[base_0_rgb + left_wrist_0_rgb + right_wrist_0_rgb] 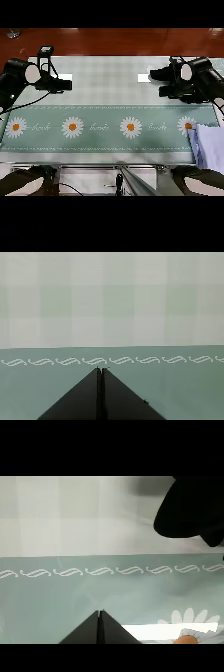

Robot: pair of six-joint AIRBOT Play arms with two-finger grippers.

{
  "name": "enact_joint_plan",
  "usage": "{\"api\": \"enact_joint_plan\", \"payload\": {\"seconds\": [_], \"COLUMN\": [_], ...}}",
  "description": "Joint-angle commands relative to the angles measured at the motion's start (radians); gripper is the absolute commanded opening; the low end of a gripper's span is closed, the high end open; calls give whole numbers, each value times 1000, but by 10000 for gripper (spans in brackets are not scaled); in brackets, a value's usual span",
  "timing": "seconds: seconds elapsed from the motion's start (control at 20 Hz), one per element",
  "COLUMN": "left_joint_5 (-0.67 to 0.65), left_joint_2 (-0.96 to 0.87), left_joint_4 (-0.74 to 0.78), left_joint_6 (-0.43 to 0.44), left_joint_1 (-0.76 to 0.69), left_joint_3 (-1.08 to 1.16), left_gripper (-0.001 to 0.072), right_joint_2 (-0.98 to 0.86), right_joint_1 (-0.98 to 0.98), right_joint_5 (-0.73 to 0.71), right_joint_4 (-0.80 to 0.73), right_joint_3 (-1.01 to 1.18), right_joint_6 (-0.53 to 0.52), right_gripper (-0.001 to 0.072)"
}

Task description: Fold the shirts.

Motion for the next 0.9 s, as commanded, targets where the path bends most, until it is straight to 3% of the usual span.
{"api": "enact_joint_plan", "payload": {"seconds": [0.0, 0.6, 0.7, 0.85], "left_joint_5": [0, 0, 19, 188], "left_joint_2": [0, 0, 0, -1], "left_joint_4": [0, 0, 0, 0], "left_joint_6": [0, 0, 0, 0], "left_joint_1": [1, 1, 1, 1], "left_joint_3": [1, 1, 1, 1], "left_gripper": [29, 29, 29, 29], "right_joint_2": [-1, -1, -1, -2], "right_joint_1": [1, 1, 1, 0], "right_joint_5": [0, 0, -77, -233], "right_joint_4": [0, 0, -8, -106], "right_joint_3": [0, 0, 0, 0], "right_joint_6": [0, 0, -1, 0], "right_gripper": [17, 17, 17, 26]}}
